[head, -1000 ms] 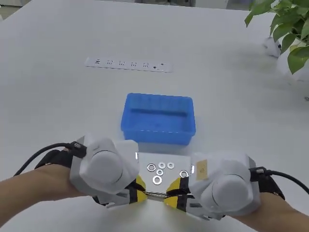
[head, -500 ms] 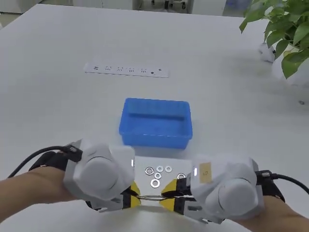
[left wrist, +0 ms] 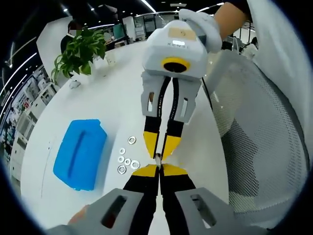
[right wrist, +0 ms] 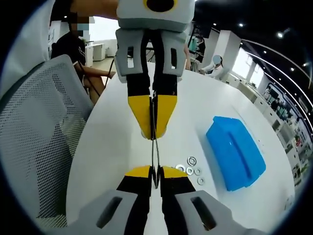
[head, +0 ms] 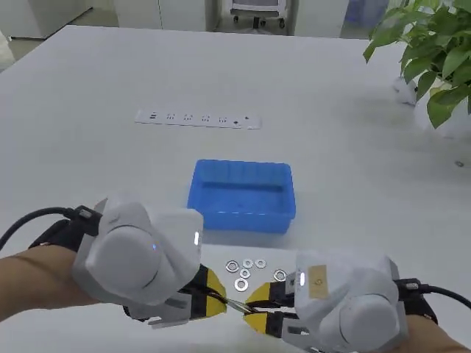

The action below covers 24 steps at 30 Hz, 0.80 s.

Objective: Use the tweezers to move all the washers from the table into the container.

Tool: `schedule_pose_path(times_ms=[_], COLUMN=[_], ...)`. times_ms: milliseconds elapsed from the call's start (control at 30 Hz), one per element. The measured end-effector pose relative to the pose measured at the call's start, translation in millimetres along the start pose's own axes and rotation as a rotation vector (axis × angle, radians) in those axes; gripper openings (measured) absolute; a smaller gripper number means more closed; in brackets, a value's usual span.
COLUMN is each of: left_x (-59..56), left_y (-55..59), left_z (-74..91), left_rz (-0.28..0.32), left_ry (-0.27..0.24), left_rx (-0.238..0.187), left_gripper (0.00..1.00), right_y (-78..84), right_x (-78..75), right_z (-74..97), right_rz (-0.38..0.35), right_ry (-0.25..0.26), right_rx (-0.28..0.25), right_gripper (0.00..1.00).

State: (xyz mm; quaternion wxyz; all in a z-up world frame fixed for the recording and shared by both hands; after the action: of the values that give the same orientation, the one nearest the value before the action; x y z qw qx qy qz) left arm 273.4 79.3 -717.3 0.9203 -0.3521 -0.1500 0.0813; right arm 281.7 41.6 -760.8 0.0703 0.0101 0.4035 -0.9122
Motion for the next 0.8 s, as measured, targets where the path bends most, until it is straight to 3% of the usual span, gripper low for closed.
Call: schedule_pose_path(times_ms=[67, 467, 667, 800], left_x=[-0.7, -3.2, 1.1, 0.3], left_y=[-4.4, -14.0, -24.4, -29.7], left_z=[0.3, -9.3, -11.2, -11.9], left_rz=[-0.013, 0.000, 0.043, 0.035], left_ry=[-0.010, -0.024, -0.025, -0.022], left_rx=[-0.011, -0.048, -0.100, -0.124], left_gripper=[0.04, 0.05, 0.08, 0.08], right_y=[-0.9, 7.3, 10.6, 10.9], right_x=[0.3, 2.0, 0.9, 0.9], right_z=[1.9, 9.6, 13.1, 13.9], right_rz=[-0.019, -0.041, -0.067, -0.076], right_ry=[0.009, 0.014, 0.019, 0.020], right_rx=[-0.025, -0.066, -0.093, -0.101], right_gripper=[0.06, 0.06, 0.07, 0.07])
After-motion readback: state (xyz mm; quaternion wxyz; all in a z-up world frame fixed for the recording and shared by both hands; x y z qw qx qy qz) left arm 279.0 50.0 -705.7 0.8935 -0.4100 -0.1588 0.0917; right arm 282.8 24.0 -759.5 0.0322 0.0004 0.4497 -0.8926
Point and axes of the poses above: the centre of the closed fingertips' face, and the gripper's own axes: z roughly backward along the fingers, x roughly to its left, y roughly out of its underside, the point moved 3 cm from there along z, roughly backward along the fingers, and after that the axes turned 10 degrees about -y, right-handed, at the moved point
